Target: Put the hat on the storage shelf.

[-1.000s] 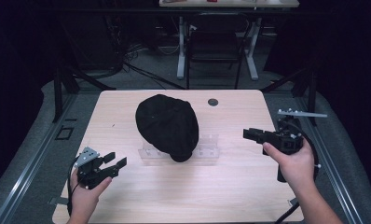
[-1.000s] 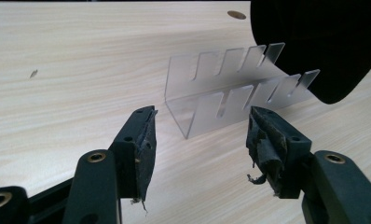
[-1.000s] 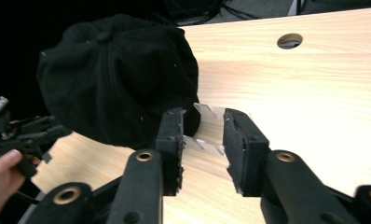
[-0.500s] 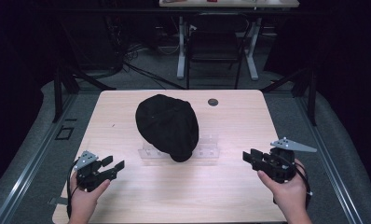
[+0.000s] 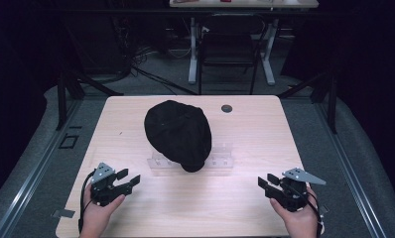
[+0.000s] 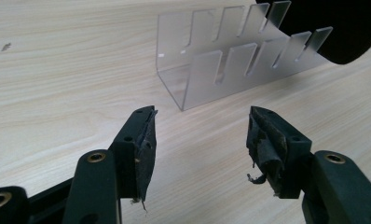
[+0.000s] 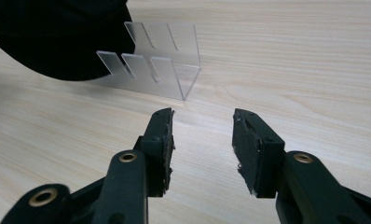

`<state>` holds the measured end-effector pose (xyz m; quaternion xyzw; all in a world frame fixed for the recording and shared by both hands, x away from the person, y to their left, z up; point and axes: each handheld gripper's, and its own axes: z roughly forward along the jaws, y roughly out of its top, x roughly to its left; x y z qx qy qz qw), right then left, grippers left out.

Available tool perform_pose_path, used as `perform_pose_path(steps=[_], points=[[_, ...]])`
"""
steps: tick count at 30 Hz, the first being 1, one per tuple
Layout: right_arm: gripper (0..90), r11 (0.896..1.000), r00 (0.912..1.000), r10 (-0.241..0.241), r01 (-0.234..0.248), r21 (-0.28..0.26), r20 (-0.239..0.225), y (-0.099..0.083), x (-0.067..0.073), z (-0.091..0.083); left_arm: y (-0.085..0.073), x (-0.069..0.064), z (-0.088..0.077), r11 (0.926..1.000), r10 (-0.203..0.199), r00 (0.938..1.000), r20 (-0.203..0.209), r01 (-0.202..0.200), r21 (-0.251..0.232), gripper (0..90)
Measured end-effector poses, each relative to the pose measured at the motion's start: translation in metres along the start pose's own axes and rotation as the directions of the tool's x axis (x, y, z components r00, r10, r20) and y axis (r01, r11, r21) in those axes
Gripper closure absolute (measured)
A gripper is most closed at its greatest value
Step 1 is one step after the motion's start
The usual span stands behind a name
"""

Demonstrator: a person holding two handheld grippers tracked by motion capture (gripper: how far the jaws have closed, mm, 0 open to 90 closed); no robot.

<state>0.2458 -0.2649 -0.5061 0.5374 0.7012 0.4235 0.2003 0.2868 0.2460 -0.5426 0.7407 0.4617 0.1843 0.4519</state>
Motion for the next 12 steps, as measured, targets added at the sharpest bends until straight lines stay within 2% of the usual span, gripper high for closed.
perform_pose_path(steps=[2, 8, 12], points=[[57.5, 1.0, 0.9999, -0.015, 0.015, -0.01, 0.007, -0.006, -0.001, 0.003, 0.0, -0.001, 0.001, 1.0, 0.003, 1.0, 0.003, -0.003, -0.004, 42.8], [57.8, 0.998, 0.9979, -0.063, 0.063, 0.005, 0.018, -0.021, -0.004, 0.013, -0.001, -0.001, 0.001, 0.9999, 0.008, 0.9999, 0.011, -0.008, -0.013, 43.0], [56.9, 0.998, 0.9972, -0.07, 0.07, -0.002, 0.024, -0.027, -0.005, 0.015, -0.001, -0.002, 0.001, 0.9997, 0.002, 0.9999, 0.015, -0.001, -0.024, 43.0]])
